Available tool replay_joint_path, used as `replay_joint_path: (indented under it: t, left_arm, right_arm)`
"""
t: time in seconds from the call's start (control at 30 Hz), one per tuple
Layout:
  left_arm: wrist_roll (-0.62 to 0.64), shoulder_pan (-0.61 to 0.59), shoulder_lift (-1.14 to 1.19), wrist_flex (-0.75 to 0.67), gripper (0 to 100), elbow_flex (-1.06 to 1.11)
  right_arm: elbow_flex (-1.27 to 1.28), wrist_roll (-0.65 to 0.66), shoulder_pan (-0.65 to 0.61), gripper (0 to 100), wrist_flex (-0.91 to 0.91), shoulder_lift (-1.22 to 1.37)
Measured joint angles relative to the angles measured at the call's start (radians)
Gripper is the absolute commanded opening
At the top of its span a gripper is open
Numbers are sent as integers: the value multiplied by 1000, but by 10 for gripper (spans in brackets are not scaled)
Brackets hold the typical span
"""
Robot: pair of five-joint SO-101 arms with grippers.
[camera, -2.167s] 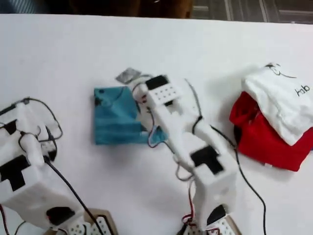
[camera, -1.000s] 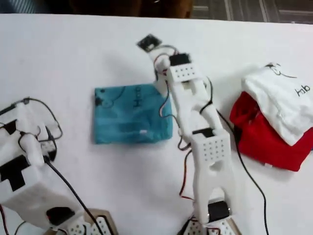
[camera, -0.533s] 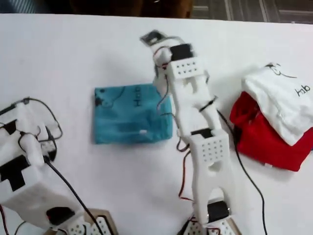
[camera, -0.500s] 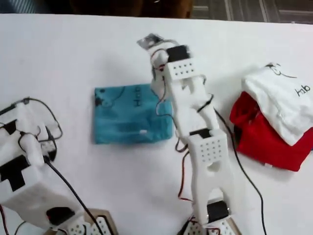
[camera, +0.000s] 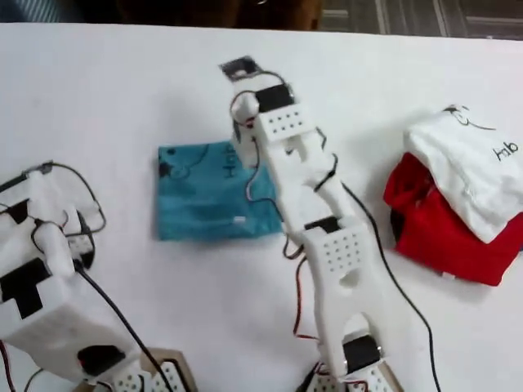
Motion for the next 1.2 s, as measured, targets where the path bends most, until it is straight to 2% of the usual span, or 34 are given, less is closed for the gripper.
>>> replay_joint_path:
  t: [0.17, 0.63, 0.7, 0.8, 0.87, 0.9, 1.2]
  left_arm:
    - [0, 0, 0, -3, 61, 0]
    - [0, 0, 0, -8, 61, 0]
    - [0, 0, 0, -8, 61, 0]
    - [0, 0, 0, -8, 61, 0]
    - [0, 0, 0, -8, 61, 0]
    - [0, 0, 0, -8, 61, 0]
    - [0, 2, 0, -8, 61, 0]
  right_arm:
    - [0, -54, 49, 255, -17, 43]
    - [0, -110, 40, 252, -87, 115]
    - [-11, -112, 38, 203, -89, 138]
    - [-15, -117, 38, 1, -89, 147]
    - [-15, -117, 41, 41, -89, 147]
    - [-15, -117, 48, 18, -89, 147]
    - [-60, -117, 49, 19, -64, 160]
